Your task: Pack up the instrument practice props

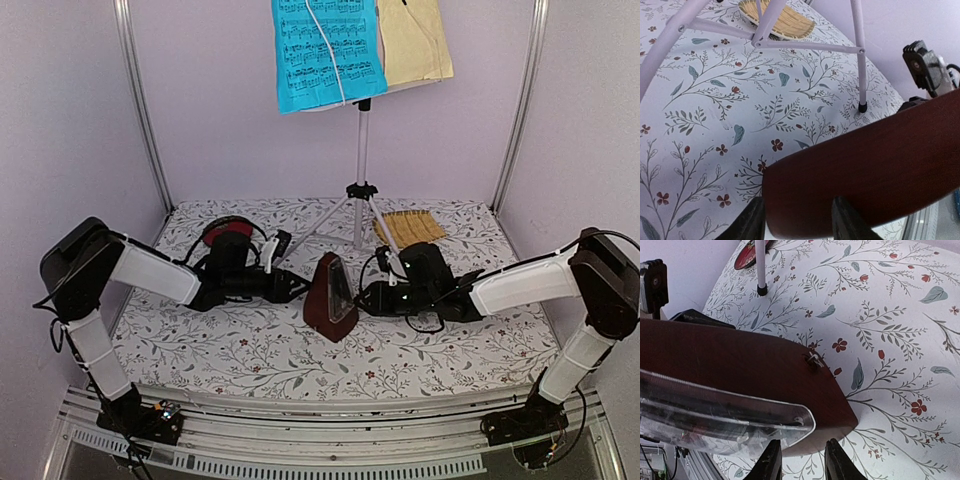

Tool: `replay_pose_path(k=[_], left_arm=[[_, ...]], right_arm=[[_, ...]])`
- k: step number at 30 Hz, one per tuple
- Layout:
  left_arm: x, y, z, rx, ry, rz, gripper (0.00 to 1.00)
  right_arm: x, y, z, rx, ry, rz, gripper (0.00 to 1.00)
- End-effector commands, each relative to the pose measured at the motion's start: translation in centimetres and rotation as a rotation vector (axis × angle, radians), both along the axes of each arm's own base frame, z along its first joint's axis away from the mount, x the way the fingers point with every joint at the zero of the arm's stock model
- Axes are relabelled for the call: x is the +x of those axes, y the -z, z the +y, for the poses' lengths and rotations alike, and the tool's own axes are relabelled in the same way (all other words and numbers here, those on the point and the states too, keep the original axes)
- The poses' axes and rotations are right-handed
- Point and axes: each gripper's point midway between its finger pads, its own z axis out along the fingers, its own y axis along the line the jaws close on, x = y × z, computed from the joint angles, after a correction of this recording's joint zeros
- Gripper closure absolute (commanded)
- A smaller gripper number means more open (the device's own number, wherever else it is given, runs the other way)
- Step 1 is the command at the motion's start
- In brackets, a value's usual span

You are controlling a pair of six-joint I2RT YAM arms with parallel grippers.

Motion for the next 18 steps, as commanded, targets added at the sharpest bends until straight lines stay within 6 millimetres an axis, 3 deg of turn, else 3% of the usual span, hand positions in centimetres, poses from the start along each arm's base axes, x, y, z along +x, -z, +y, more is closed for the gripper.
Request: replay_pose_path(k=[1, 8, 18], left_arm=[[-2.3, 0.7, -0.8, 0.064, 0.048, -0.008, 0.53], [-4.4, 0.9, -1.3, 0.097, 0.036, -0.005, 0.54], [-7.2, -0.4, -3.0, 0.068, 0.048, -0.023, 0.54]], right_arm=[[1.1, -0.9, 0.9, 0.005, 0.004, -0.049, 0.71], [2.4, -1.2, 1.7, -0.005, 0.012, -0.079, 0.71], [3.7, -1.8, 2.8, -0.011, 0.003, -0.118, 0.70]])
